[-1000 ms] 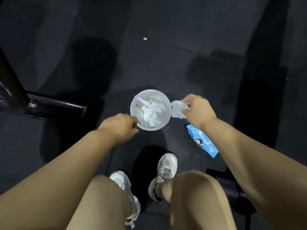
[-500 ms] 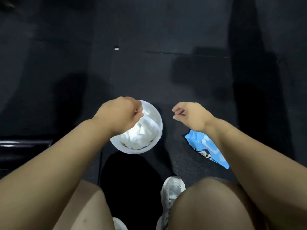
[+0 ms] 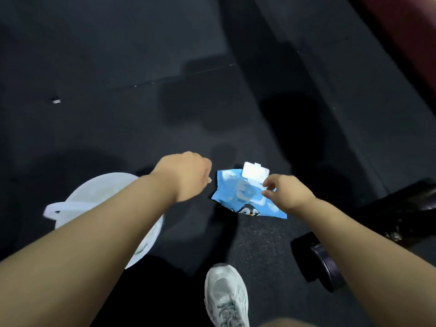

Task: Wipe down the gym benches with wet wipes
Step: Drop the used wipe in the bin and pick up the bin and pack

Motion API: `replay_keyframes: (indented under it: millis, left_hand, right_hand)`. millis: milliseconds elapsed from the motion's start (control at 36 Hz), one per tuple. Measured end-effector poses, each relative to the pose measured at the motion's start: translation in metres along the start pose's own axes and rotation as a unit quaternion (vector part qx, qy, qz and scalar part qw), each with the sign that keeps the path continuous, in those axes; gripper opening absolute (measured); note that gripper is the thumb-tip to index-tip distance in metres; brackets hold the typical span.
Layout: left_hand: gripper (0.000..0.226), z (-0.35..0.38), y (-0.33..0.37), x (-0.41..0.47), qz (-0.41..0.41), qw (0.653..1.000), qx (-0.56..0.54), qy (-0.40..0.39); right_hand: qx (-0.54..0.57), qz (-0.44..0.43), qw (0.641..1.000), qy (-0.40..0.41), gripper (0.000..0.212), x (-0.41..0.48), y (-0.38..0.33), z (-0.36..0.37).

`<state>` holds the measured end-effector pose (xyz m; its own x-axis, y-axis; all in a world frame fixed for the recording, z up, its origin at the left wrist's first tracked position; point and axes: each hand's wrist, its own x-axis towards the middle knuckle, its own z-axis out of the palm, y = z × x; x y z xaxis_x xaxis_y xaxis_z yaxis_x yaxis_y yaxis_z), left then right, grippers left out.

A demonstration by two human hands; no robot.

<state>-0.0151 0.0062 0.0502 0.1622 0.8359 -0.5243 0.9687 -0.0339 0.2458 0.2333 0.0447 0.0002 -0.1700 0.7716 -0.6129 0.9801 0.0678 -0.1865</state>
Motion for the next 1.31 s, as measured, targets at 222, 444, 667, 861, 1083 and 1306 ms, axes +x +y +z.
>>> replay_keyframes:
  millis: [222, 444, 667, 861, 1083, 1306]
  left_hand:
    - [0.013, 0.072, 0.029, 0.07, 0.016, 0.998, 0.016, -0.059]
    - [0.049, 0.143, 0.037, 0.097, 0.059, 0.996, -0.013, -0.064]
    - [0.067, 0.158, 0.033, 0.102, 0.046, 0.995, -0.03, -0.085]
    - [0.061, 0.162, 0.027, 0.107, 0.053, 0.996, -0.027, -0.063]
    - [0.06, 0.171, 0.022, 0.11, 0.065, 0.995, -0.03, -0.067]
    - [0.062, 0.171, 0.023, 0.112, 0.064, 0.996, -0.02, -0.066]
  right_hand:
    - [0.082, 0.077, 0.992, 0.061, 0.056, 0.056, 0.048, 0.049]
    - [0.166, 0.038, 0.985, 0.038, 0.083, 0.092, 0.065, 0.08]
    - [0.371, -0.01, 0.919, 0.136, 0.065, 0.096, 0.072, 0.083]
    - [-0.005, -0.227, 0.959, 0.172, 0.047, 0.078, 0.072, 0.104]
    - [-0.15, -0.201, 0.962, 0.11, 0.038, 0.069, 0.069, 0.133]
    - [-0.145, -0.15, 0.977, 0.034, 0.033, 0.077, 0.061, 0.123]
